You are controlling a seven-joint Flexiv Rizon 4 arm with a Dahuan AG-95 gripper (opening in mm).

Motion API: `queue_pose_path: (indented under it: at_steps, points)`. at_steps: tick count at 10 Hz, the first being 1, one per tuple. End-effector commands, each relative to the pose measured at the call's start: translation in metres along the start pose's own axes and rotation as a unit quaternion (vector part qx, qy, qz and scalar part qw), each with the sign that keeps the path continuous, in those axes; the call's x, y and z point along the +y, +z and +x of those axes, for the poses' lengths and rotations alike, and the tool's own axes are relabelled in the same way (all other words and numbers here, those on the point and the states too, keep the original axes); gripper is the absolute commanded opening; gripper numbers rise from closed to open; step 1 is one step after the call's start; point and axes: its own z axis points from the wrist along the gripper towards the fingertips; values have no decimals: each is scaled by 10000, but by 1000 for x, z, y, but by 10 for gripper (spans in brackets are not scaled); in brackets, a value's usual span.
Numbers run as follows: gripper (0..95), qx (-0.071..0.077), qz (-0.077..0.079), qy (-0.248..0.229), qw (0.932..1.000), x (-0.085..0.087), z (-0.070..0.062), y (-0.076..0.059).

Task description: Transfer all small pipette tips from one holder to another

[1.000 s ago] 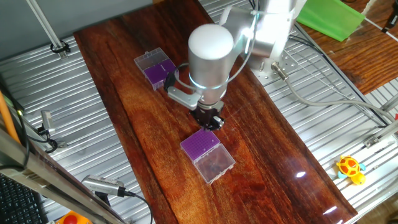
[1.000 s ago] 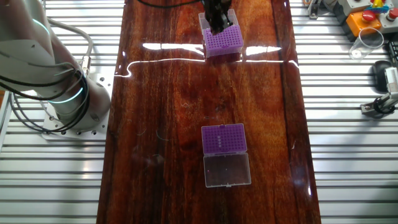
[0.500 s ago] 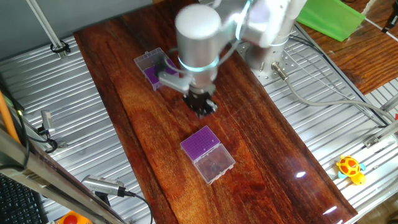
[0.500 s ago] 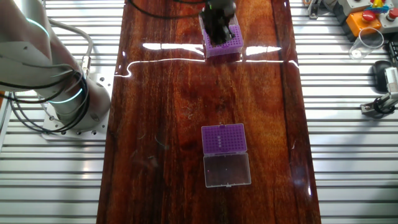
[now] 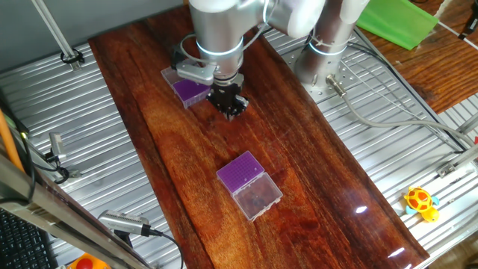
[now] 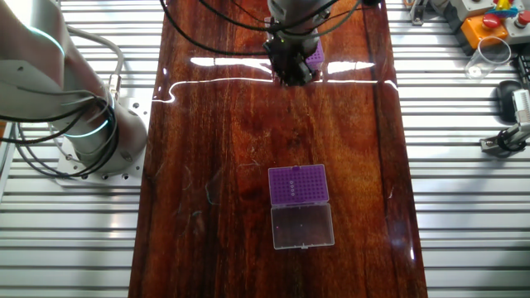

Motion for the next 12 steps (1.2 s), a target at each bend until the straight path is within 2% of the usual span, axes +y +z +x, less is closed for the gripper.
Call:
queue_pose_path:
  at_steps: [1, 4, 6, 7, 9, 10, 12]
  points:
    - [0, -184, 112, 1189, 9927, 0, -1, 1]
    - [0, -202, 115, 1374, 9902, 0, -1, 1]
    - [0, -156, 134, 1323, 9910, 0, -1, 1]
    - [0, -155, 139, 1254, 9919, -6, 5, -1]
    - [0, -109, 110, 978, 9951, -28, 21, -7]
    - [0, -35, 69, 652, 9978, -58, 37, -12]
    - [0, -24, 8, 243, 9997, -93, 50, -18]
